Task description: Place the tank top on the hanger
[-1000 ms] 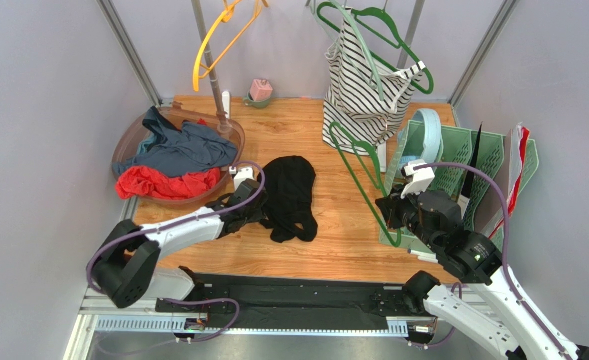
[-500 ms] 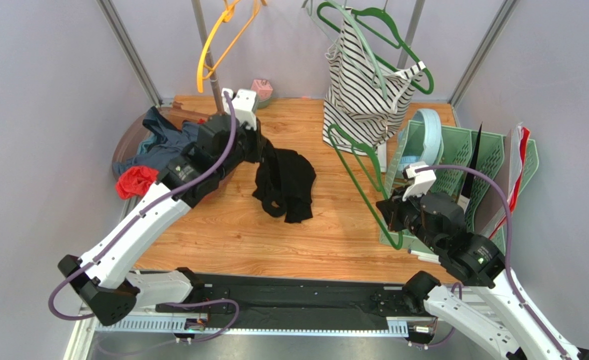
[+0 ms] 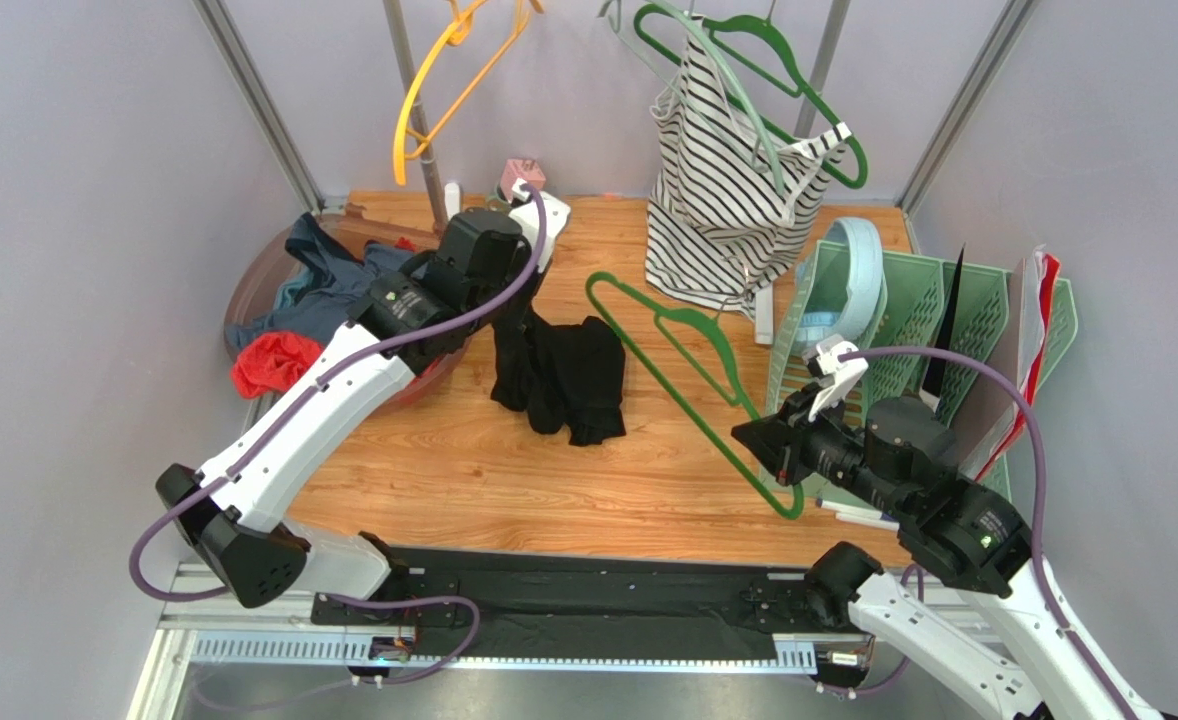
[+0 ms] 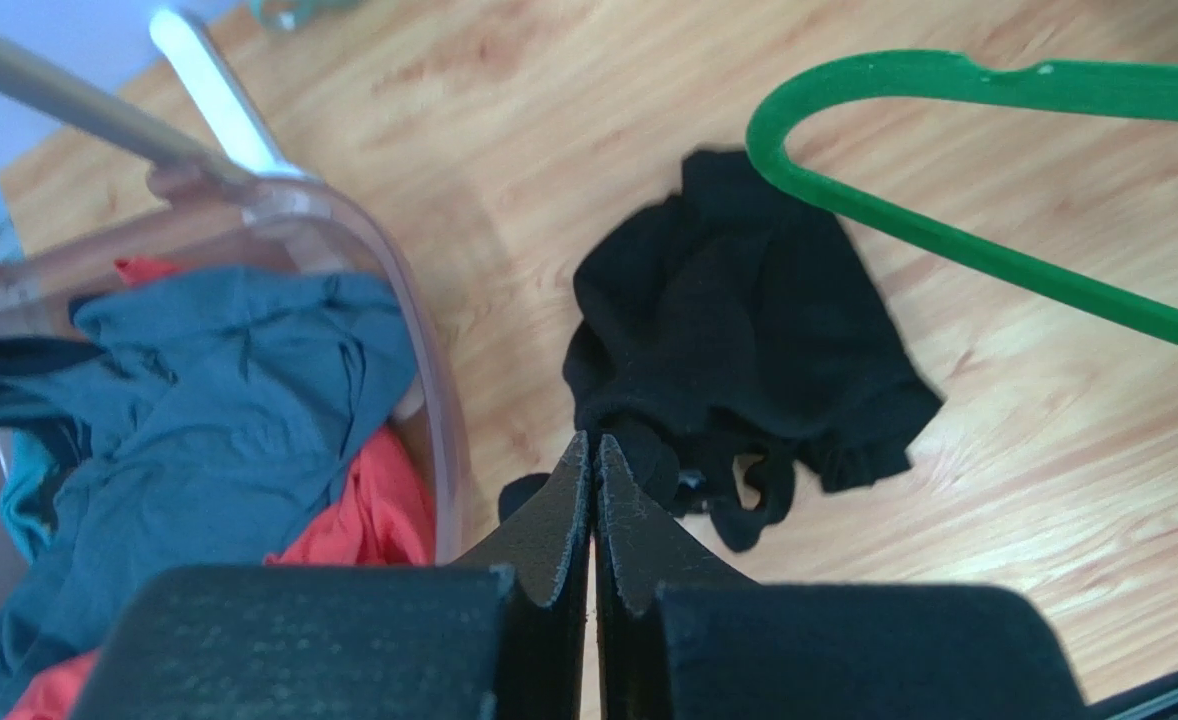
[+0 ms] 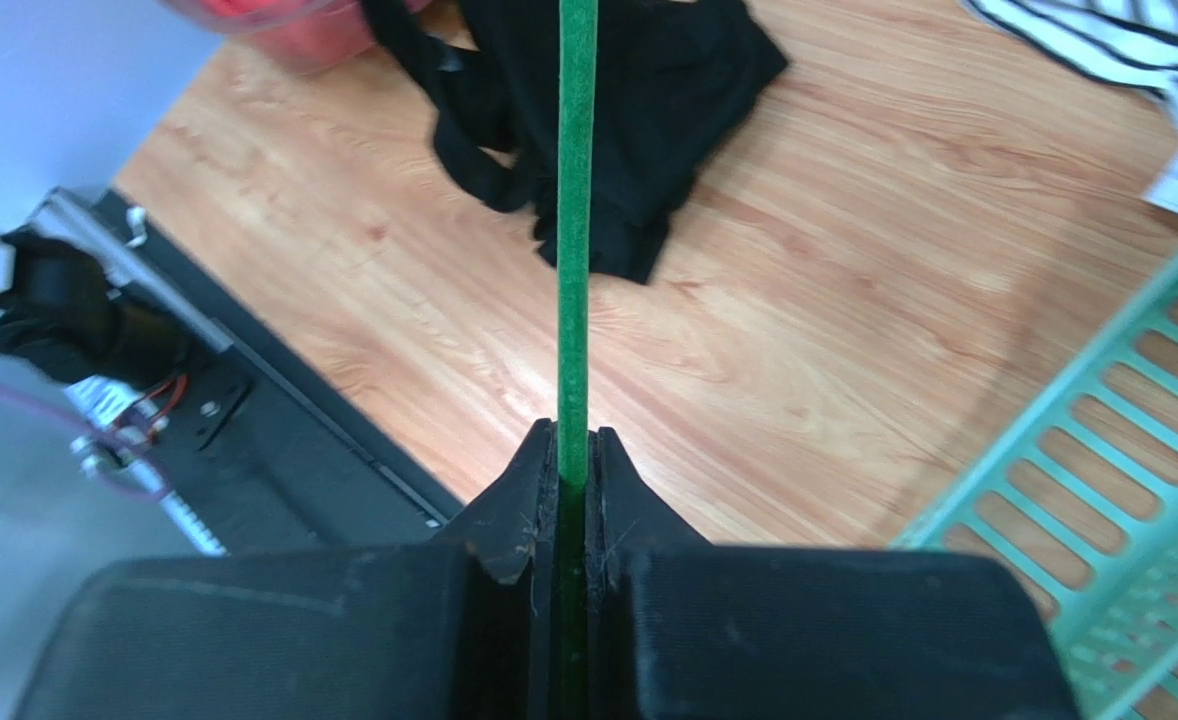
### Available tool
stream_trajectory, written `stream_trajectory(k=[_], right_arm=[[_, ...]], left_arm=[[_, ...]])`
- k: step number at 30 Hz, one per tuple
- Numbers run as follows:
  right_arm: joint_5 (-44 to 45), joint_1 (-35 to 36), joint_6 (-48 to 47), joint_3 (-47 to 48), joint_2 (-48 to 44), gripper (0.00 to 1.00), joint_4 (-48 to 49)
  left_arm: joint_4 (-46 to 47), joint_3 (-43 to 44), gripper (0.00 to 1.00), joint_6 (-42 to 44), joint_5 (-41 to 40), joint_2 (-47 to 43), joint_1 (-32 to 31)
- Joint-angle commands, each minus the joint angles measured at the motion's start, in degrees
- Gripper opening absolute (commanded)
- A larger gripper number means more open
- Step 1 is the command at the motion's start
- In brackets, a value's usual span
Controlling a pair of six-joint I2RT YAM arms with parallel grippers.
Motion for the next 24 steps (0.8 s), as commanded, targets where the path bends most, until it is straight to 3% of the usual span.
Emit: stream_trajectory(k=[1, 7, 13, 24], right_arm=[[-8.94, 0.31, 0.43, 2.35, -0.32, 0.0, 5.92], [-14.91, 0.31, -1.42, 1.38, 1.08, 0.0, 6.36], [-18.69, 0.31, -2.48, -1.78, 0.99, 0.0, 7.41], [-18.0, 0.83, -3.97, -2.58, 3.1, 0.0, 8.73]], left_arm=[[1.35, -3.98, 0.0, 2.72, -3.27, -0.89, 0.66], [7.06, -11.1, 0.0, 2.45, -3.54, -2.56, 2.5], [8.29, -12.52, 0.0, 2.28, -2.31, -3.35, 4.44], [8.82, -13.22, 0.0, 2.19, 3.4, -5.37, 6.55]])
